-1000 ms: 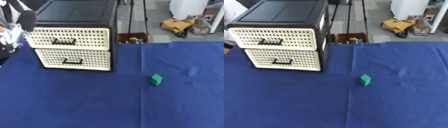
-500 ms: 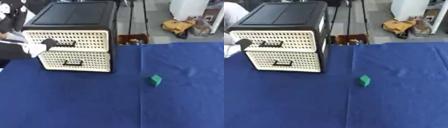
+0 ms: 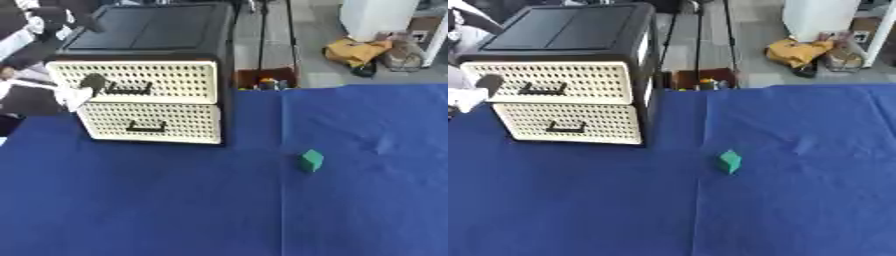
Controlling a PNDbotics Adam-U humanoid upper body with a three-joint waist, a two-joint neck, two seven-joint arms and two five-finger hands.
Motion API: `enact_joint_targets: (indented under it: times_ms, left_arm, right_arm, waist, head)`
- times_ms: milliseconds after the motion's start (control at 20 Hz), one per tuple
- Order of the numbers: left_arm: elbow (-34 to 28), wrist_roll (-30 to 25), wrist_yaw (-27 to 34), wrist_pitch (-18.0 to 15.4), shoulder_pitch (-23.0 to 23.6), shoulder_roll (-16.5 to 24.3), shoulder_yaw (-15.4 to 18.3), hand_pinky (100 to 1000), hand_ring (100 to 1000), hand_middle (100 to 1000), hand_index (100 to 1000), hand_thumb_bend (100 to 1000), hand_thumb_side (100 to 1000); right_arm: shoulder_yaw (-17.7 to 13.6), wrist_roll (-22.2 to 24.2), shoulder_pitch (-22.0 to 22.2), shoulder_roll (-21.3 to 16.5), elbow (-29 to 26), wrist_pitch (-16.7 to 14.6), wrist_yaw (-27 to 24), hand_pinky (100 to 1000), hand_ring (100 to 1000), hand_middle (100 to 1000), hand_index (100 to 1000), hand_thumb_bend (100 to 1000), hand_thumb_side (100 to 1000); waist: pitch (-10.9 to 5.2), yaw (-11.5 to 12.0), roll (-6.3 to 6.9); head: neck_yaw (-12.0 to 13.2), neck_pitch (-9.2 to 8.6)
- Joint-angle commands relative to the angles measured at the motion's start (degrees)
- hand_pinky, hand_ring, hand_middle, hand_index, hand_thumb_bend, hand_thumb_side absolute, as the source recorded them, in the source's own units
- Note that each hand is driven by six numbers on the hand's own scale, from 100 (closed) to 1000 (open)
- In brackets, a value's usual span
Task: Pick up objects from table and place into drawer.
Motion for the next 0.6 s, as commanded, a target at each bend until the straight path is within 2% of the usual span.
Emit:
enact_joint_targets:
  times_ms: [50, 200, 250, 350, 600]
  left_arm:
    - [2.6, -4.4, -1.7, -1.2, -2.2, 1.6, -0.7, 100, 100, 100, 902, 296, 100]
    - [5.7, -10.1, -3.2, -2.5, -3.8, 0.9, -2.1, 100, 100, 129, 939, 181, 180]
    - [6.6, -12.3, -3.9, -2.9, -4.4, 0.6, -2.3, 100, 100, 129, 939, 181, 180]
    - [8.3, -16.3, -5.4, -3.9, -5.6, 0.0, -2.8, 100, 100, 167, 948, 113, 209]
    - [11.7, -21.5, -6.7, -4.3, -7.2, -1.4, -3.4, 100, 100, 170, 913, 100, 230]
  right_arm:
    - [0.1, 0.4, -0.3, -1.2, -0.9, 0.0, -0.3, 666, 633, 494, 748, 100, 865]
    - [0.2, 0.7, -0.1, -1.2, -0.9, 0.0, -0.4, 667, 634, 491, 747, 100, 863]
    - [0.2, 0.8, -0.1, -1.2, -0.9, 0.1, -0.5, 667, 634, 491, 747, 100, 863]
    - [0.3, 1.0, 0.0, -1.2, -0.9, 0.1, -0.5, 668, 635, 489, 746, 100, 863]
    - [0.4, 1.4, 0.1, -1.1, -0.9, 0.2, -0.8, 670, 636, 487, 746, 100, 862]
  waist:
    - [-1.54, -0.1, 0.15]
    - [-1.54, -0.3, 0.29]
    - [-1.54, -0.4, 0.32]
    - [-1.51, -0.5, 0.39]
    - [-1.4, -0.6, 0.48]
  head:
    - [0.4, 0.22]
    - [0.6, 0.24]
    - [0.7, 0.24]
    - [0.7, 0.22]
    - [0.8, 0.06]
